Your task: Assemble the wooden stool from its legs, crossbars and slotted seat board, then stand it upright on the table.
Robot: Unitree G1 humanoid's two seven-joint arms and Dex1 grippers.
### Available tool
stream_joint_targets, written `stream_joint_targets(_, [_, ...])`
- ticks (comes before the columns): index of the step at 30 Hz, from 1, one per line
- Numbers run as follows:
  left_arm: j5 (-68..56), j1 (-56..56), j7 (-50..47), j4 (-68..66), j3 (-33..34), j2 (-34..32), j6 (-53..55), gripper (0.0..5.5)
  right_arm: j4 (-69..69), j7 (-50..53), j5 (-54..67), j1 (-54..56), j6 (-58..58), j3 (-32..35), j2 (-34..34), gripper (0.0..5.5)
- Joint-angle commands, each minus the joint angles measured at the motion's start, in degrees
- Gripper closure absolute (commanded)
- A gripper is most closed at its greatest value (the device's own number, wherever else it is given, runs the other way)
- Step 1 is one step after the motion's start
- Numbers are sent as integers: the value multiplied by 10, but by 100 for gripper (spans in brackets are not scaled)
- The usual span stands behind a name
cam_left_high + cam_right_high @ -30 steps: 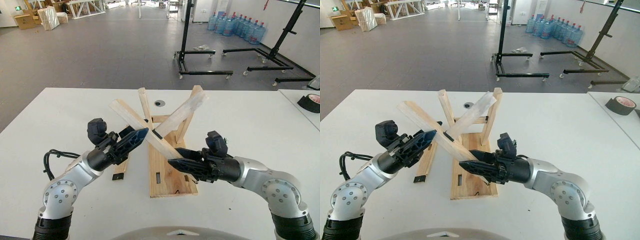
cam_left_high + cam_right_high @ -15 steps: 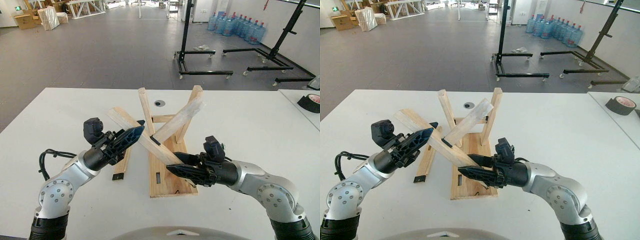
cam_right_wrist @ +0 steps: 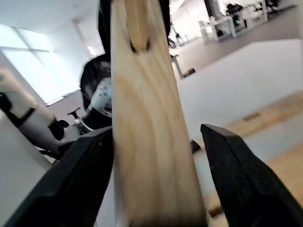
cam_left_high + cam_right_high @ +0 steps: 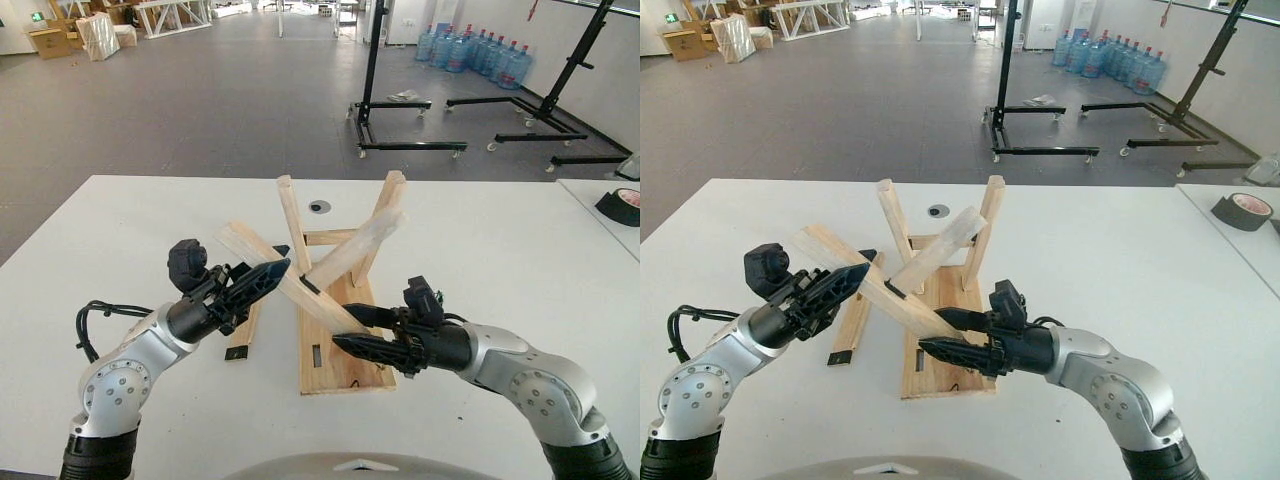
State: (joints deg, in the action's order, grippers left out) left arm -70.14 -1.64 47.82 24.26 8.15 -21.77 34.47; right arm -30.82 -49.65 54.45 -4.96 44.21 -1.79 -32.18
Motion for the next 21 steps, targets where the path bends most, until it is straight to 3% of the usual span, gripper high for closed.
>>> stream_joint_targets(1, [1,19,-22,-36,44,1,-16,346,-11,-47,-36,-65,-24,31,-68,166])
stream_joint_targets(8, [95,18,45,-30,36,-78,-19,348,54,-53,-62,-88,-76,124,-89,148])
stream_joint_targets(13, [182,30,94,-44,-11,-123,-28,349,78,-2,-85,-57,-88,117,-52,148])
stream_joint_targets(21, [144,41,105,-7,-14,-115,-5,349,75,2,-93,-60,-85,104,-45,148])
